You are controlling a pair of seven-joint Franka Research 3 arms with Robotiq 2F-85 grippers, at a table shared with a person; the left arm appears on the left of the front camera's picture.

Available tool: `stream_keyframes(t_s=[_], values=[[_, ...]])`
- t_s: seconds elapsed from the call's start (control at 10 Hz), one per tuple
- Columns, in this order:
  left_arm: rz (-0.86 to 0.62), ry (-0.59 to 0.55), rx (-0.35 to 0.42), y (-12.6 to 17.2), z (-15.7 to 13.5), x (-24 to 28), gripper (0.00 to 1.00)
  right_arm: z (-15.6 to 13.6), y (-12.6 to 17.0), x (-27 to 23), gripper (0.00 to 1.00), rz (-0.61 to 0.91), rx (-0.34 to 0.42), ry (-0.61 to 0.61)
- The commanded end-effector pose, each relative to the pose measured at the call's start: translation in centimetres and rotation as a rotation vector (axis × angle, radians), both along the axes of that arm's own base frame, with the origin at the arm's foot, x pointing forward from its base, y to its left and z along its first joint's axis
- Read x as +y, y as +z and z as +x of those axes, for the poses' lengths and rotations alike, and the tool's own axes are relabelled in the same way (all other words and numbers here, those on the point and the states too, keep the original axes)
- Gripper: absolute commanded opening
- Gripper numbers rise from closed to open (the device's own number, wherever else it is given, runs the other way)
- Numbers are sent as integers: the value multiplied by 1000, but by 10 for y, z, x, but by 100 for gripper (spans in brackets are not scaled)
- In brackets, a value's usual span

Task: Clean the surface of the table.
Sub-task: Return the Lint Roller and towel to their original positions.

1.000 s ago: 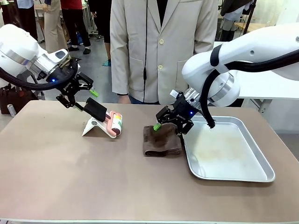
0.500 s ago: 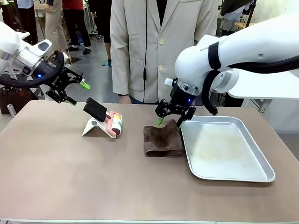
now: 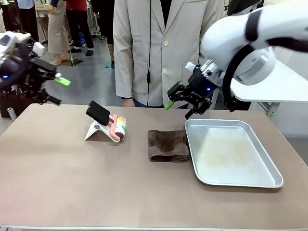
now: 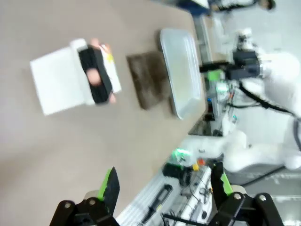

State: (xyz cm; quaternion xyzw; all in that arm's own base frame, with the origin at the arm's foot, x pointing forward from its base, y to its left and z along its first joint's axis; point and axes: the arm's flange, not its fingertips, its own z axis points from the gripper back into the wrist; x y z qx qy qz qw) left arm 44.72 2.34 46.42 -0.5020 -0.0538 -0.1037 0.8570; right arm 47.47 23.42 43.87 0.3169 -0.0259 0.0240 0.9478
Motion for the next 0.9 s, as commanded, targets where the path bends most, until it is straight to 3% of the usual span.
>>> stream_keyframes(t_s=[0.0, 0.1, 0.2, 0.4, 0.7, 0.8], values=[[-90, -111, 20, -10, -32, 28, 100, -45, -19, -56, 100, 300, 78, 43], [-116, -80, 29, -13, -52, 40, 100, -64, -26, -77, 100, 401, 108, 44], [-154, -114, 53, -17, -74, 55, 100, -83, -32, -102, 100, 506, 105, 37], [-260, -61, 90, -37, -98, 84, 100, -118, -45, -157, 100, 693, 67, 47], [-322, -239, 134, -64, -85, 128, 100, -125, -65, -226, 100, 784, 42, 42], [-365, -182, 133, -71, -77, 137, 100, -125, -73, -247, 100, 831, 34, 34]])
